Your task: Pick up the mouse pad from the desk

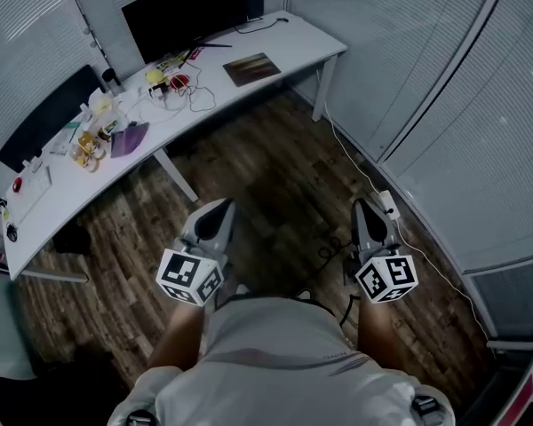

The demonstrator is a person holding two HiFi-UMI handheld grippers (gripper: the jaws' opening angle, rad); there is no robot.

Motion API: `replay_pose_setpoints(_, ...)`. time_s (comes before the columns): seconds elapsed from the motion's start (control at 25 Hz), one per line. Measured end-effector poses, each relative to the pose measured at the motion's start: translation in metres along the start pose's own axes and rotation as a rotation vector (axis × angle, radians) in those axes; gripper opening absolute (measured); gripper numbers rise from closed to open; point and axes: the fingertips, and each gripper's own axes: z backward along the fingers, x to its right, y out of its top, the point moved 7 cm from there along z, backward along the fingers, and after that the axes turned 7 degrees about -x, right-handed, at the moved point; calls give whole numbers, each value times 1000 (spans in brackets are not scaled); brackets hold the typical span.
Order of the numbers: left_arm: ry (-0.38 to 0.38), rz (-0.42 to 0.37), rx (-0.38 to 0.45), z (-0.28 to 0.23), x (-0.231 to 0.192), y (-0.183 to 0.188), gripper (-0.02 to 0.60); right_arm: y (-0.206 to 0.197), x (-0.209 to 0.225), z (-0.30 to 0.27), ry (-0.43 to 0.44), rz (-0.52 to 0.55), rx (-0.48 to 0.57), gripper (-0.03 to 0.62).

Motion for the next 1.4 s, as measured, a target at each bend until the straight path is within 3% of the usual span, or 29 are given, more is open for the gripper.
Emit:
replay_pose_setpoints(0.36, 2, -4, -20, -21, 15, 0, 3, -3, 24, 0, 16, -16, -48, 6)
replay_pose_setpoints(0.96, 36, -26, -100, -98, 86, -23, 3, -27, 140, 23, 20, -79, -125, 6)
replay_pose_setpoints(1.16, 33, -10, -99, -122, 74, -22, 2, -25, 155, 2, 15, -84, -136, 6)
replay_pose_setpoints(1.4, 0, 5, -93, -176, 39, -15, 3, -10, 178, -31, -62, -20, -149, 6)
